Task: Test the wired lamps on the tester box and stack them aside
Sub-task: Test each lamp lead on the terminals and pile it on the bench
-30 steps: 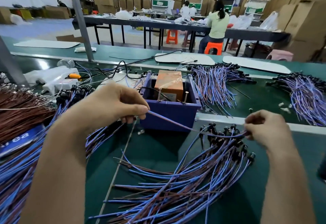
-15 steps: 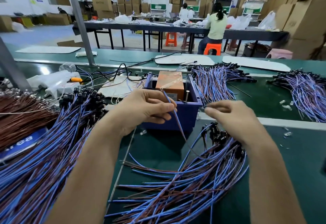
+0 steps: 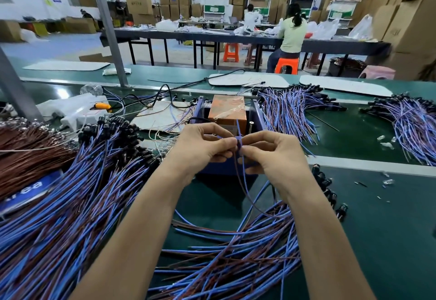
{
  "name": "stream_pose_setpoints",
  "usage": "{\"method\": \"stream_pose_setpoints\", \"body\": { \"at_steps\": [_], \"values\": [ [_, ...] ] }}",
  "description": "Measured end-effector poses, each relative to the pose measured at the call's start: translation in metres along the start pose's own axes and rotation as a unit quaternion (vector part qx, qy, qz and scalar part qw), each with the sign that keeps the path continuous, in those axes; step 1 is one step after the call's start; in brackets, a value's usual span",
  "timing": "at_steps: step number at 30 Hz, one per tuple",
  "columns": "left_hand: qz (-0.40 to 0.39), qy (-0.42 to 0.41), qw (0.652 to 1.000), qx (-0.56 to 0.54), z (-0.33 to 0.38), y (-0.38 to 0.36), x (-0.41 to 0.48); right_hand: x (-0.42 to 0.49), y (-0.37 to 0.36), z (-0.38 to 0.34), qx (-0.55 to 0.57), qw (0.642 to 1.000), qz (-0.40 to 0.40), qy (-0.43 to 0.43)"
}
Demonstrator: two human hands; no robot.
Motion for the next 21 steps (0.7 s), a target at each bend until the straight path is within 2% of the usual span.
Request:
{"method": "stream_pose_setpoints", "body": {
  "at_steps": [3, 8, 14, 21],
  "values": [
    [0.018, 0.008, 1.0, 0.019, -0.005, 0.004, 0.003, 0.005, 0.01, 0.006, -0.015, 0.998, 0.053, -0.011],
    [0.058, 0.039, 0.995, 0.064, -0.018, 0.008, 0.008, 0.01, 0.023, 0.019, -0.128, 0.986, 0.102, -0.025],
    [0.108, 0.055, 0.991, 0.057, -0.029, 0.02, 0.015, 0.014, 0.025, 0.024, -0.133, 0.984, 0.112, -0.033],
    [0.117, 0.061, 0.99, 0.058, -0.03, 0.025, 0.016, 0.013, 0.031, 0.02, -0.131, 0.982, 0.132, -0.024]
  ]
}}
Point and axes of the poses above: each hand's wrist, its own x-axis towards the middle knuckle, its own y-axis out of the back of the hand, z = x × y, the point moved 4 cm from there along x, towards the middle knuckle, and after that the axes turned 2 degrees about -y, right-handed, at the moved point
